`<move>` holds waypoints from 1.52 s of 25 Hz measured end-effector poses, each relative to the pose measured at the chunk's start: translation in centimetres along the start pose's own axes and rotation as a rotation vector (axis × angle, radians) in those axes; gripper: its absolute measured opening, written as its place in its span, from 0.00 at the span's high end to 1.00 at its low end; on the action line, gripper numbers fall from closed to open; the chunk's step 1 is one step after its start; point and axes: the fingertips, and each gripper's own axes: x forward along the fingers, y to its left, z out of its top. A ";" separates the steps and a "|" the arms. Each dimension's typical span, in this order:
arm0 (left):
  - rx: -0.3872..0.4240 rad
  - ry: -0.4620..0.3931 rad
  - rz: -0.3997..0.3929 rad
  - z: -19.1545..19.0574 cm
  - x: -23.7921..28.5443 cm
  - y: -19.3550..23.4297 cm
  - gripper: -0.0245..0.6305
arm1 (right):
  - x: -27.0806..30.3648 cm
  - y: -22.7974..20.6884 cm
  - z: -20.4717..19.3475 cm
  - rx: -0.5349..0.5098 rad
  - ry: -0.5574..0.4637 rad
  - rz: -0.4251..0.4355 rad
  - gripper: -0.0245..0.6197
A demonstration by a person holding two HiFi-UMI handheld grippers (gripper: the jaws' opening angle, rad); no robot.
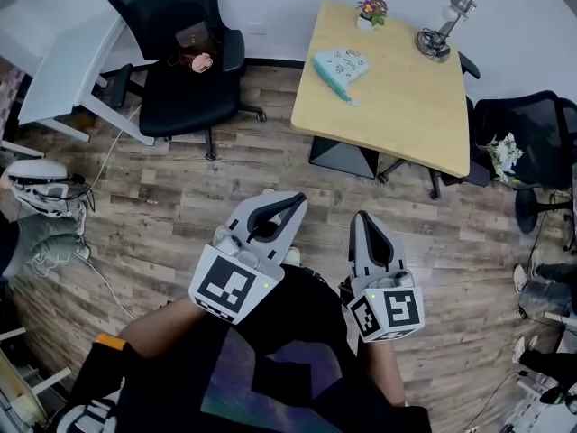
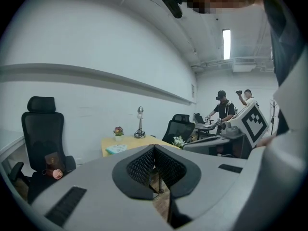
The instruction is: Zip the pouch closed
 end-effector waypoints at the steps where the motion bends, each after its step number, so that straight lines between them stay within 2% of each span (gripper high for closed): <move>1: -0.004 -0.004 -0.008 0.1 0.7 0.5 0.95 | 0.5 -0.4 0.1 -0.001 0.006 -0.012 0.95; 5: 0.001 -0.024 -0.046 1.1 4.0 3.3 0.95 | 3.7 -1.8 1.1 -0.022 0.021 -0.040 0.95; 11: 0.009 -0.068 -0.080 3.8 8.7 9.1 0.95 | 10.6 -3.5 4.6 -0.071 0.030 -0.072 0.95; 16: -0.037 -0.077 -0.093 5.2 11.4 13.7 0.95 | 15.6 -5.0 7.2 -0.097 0.057 -0.120 0.95; 21: -0.026 -0.092 -0.103 6.0 13.7 17.6 0.95 | 19.7 -5.6 7.9 -0.182 0.121 -0.129 0.95; 25: -0.056 -0.062 -0.101 5.2 15.0 19.7 0.95 | 22.3 -6.9 7.5 -0.228 0.179 -0.145 0.95; 31: -0.012 -0.058 -0.074 5.3 17.2 21.5 0.95 | 25.3 -9.0 6.2 -0.298 0.266 -0.107 0.95; 38: 0.020 0.003 -0.006 3.9 22.6 22.0 0.95 | 28.9 -13.4 3.5 -0.435 0.394 0.036 0.95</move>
